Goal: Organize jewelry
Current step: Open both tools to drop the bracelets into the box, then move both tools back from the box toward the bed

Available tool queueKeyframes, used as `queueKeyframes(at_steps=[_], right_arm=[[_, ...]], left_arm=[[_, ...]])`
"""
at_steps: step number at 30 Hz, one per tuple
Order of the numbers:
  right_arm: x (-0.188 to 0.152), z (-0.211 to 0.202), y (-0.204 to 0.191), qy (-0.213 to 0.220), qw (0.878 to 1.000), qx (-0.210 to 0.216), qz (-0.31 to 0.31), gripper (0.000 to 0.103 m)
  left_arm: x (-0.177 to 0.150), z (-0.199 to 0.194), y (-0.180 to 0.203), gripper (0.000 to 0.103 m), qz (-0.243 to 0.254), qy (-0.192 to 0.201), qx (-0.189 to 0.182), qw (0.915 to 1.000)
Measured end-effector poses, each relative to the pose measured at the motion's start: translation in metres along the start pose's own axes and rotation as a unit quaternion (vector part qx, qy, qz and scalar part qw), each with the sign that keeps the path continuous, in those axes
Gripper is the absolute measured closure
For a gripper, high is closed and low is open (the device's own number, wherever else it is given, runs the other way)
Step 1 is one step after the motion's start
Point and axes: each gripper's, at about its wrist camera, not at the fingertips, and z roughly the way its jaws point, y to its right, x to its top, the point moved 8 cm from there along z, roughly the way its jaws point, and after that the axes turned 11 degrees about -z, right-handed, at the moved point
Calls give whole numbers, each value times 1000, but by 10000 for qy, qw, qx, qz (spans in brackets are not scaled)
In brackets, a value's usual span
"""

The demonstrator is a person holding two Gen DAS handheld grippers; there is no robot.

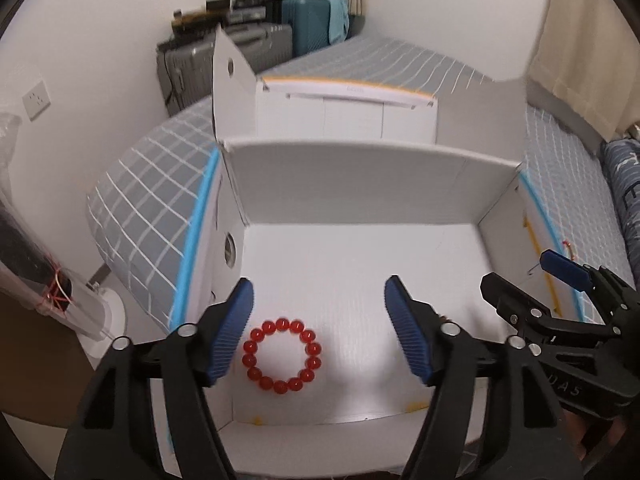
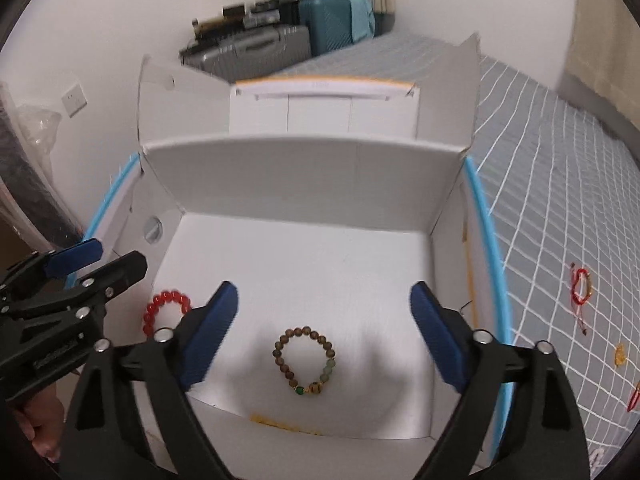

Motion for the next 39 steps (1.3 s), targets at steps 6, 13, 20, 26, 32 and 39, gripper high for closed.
queueKeyframes(at_steps=[6,13,20,26,32,39], right_arm=[[1,-23,15,202,9997,-114,80,9],[-12,-59,51,393,9978,-410,330,8],[-42,-97,105,461,9929,-890,641,8],[-80,-130,172,444,9838,-1352,1090,8],[-119,-160,251,307,9698,-1829,1585,8],[-162,-180,326,91,9551,-2182,2001,8]], left_arm=[[2,-24,12,16,52,255,-136,9996],[-2,-28,37,8,136,336,-293,9989],[-18,-30,89,6,458,304,-676,9962],[-37,-30,153,6,901,170,-1090,9898],[-55,-24,224,6,1338,-53,-1454,9803],[-88,-22,307,6,1849,-238,-1859,9647]])
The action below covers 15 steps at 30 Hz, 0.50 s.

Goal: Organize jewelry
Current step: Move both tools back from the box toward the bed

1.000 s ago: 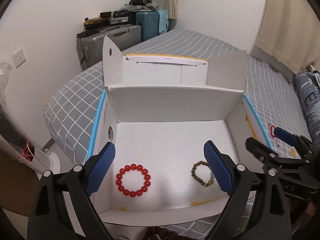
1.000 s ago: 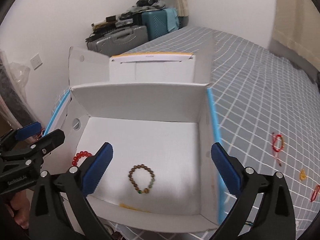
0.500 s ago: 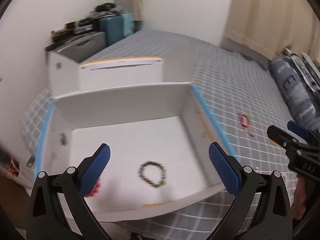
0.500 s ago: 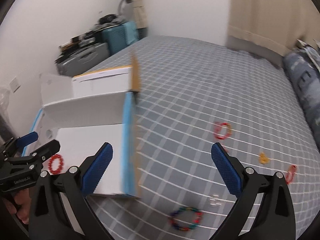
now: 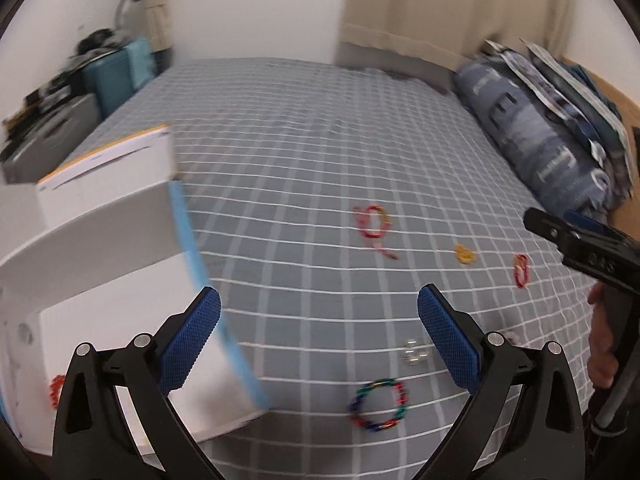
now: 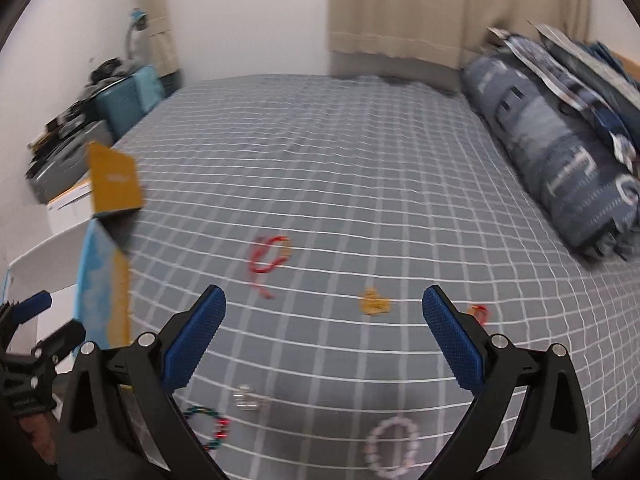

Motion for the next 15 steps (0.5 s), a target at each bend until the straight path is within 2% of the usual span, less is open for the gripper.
queueKeyframes(at_steps=[5,11,15], right_arm=[[-17,25,57,-305,9987,-158,364,8],[-44,64,105,-692,9952,-428,553,8],[-63,87,124,-885,9928,-383,717,8]], left_arm=[[-16,32,41,6,269,-250,-212,9991],[-40,70,55,6,396,-668,-193,9968],[-56,89,60,6,527,-881,-217,9945]])
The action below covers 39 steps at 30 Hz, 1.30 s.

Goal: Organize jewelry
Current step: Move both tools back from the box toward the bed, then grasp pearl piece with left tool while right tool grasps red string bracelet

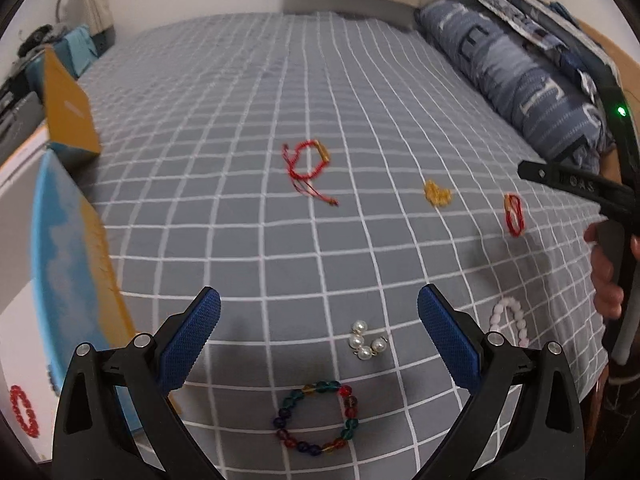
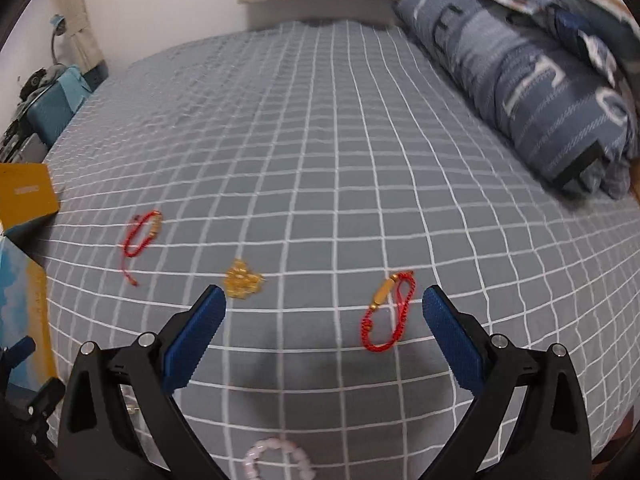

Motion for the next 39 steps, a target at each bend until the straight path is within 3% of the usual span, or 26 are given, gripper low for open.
queueKeyframes(at_steps=[13,20,27,32,37,39], right_arm=[[-37,68,42,-784,9958,-2,472,12],[-44,78,42,-965,9941,92,488,34],[-42,82,42,-1081,9930,104,469,51],[-42,84,41,-1144,9921,123,495,69],[-42,84,40,-1187,9912,137,575,85],[-43,84,41,-1217,9905,127,621,88]], left_arm=[[-39,48,9,10,115,-578,-3,9983],[-51,60,12,22,295,-841,-5,9960],[-54,63,7,34,285,-777,141,9965],[-55,60,3,52,285,-739,283,9965],[-58,54,-2,78,244,-752,283,9965],[-59,52,-1,80,294,-739,288,9964]])
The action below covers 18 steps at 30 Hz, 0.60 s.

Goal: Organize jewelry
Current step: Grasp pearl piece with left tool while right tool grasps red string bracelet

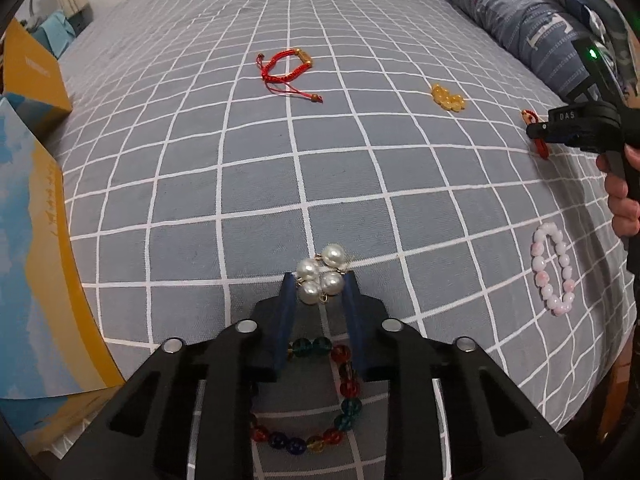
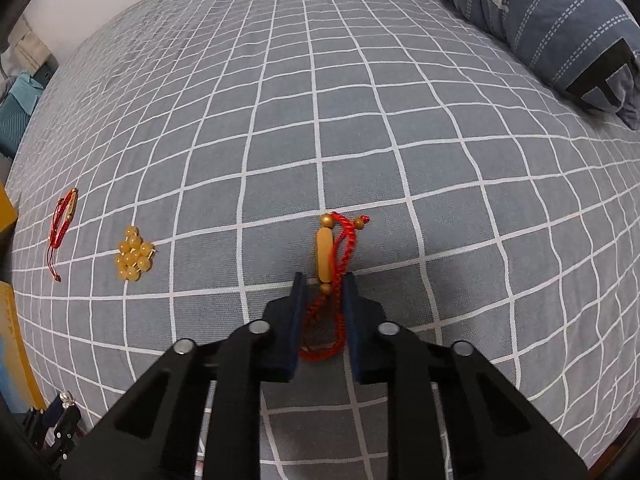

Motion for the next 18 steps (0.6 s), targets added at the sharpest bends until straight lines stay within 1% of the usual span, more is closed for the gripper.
queueKeyframes(at_steps=[6,18], right_arm=[[-2,-3,1,4,9999,-4,101,91],[-7,-10,6,-54,9996,-148,221,91]], left_arm=[[-1,-3,0,80,-50,-35,-113,9999],[6,-12,-2,80,-179,22,-208,9996]])
